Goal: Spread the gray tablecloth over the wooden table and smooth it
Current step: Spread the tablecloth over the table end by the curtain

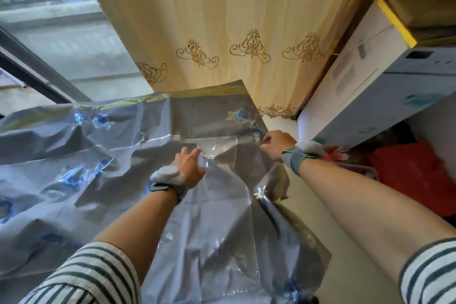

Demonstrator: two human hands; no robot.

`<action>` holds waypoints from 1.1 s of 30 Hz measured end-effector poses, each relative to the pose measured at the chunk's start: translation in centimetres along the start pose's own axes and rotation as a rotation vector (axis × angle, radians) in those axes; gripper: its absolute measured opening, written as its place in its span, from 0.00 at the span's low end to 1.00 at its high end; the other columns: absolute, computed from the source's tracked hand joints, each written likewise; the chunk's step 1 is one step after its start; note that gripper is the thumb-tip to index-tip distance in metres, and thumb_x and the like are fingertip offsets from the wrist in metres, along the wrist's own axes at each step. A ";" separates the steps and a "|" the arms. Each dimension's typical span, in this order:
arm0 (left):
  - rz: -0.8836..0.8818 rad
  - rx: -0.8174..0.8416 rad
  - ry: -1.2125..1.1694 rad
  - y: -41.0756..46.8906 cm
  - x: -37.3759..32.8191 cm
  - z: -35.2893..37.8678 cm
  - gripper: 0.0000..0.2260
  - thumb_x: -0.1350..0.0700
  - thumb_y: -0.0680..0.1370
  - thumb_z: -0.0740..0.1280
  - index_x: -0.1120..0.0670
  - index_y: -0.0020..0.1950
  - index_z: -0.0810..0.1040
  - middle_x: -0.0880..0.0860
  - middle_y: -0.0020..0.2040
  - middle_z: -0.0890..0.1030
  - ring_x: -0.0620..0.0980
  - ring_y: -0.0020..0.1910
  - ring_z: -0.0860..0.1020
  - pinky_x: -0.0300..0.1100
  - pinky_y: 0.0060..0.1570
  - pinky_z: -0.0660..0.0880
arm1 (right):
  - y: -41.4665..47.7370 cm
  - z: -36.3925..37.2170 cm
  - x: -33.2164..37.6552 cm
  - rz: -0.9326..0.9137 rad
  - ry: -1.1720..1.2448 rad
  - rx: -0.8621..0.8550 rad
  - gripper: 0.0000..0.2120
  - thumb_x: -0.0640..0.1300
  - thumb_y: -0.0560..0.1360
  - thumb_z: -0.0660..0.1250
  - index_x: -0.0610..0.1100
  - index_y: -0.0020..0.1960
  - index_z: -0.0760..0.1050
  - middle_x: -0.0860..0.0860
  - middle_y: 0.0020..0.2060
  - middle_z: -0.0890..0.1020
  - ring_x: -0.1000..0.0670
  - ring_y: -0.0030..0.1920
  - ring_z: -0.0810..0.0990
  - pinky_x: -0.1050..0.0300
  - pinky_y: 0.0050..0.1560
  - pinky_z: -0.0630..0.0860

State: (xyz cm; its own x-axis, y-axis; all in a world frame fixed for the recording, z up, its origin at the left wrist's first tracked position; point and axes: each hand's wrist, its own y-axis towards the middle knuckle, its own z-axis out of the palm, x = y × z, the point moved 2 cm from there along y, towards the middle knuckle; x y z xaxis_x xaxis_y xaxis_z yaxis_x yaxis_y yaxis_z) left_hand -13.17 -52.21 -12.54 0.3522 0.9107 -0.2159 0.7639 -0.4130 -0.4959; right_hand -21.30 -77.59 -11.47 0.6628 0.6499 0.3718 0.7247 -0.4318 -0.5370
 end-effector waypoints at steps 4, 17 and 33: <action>-0.066 -0.034 -0.024 3.6 -1.5 -0.9 0.23 0.52 0.77 0.62 0.51 0.72 0.67 0.58 0.68 0.69 0.61 0.67 0.69 0.55 0.64 0.70 | 4.6 -0.8 -0.4 0.087 0.151 0.046 0.17 0.50 0.76 0.67 0.38 0.59 0.78 0.39 0.55 0.81 0.39 0.52 0.80 0.46 0.53 0.79; -0.316 -0.044 -0.015 11.0 0.2 -0.7 0.24 0.48 0.69 0.73 0.54 0.61 0.71 0.59 0.60 0.73 0.60 0.59 0.73 0.52 0.58 0.72 | 11.6 1.6 0.3 0.088 0.224 -0.049 0.11 0.53 0.70 0.73 0.45 0.42 0.83 0.45 0.42 0.85 0.44 0.39 0.80 0.58 0.39 0.72; -0.203 -0.306 -0.168 21.6 -0.5 -8.4 0.05 0.57 0.76 0.64 0.56 0.45 0.77 0.62 0.46 0.81 0.62 0.45 0.78 0.47 0.43 0.71 | 18.4 -6.8 7.6 0.013 0.164 -0.372 0.12 0.50 0.76 0.65 0.43 0.49 0.82 0.41 0.47 0.84 0.37 0.50 0.81 0.50 0.48 0.76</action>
State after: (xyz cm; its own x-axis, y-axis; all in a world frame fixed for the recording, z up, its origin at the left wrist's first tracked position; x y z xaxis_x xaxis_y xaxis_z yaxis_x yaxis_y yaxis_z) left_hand 7.74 -61.65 -16.12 0.1036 0.9524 -0.2868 0.9436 -0.1853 -0.2744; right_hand -1.67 -84.90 -13.37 0.6716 0.5478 0.4988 0.7151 -0.6554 -0.2431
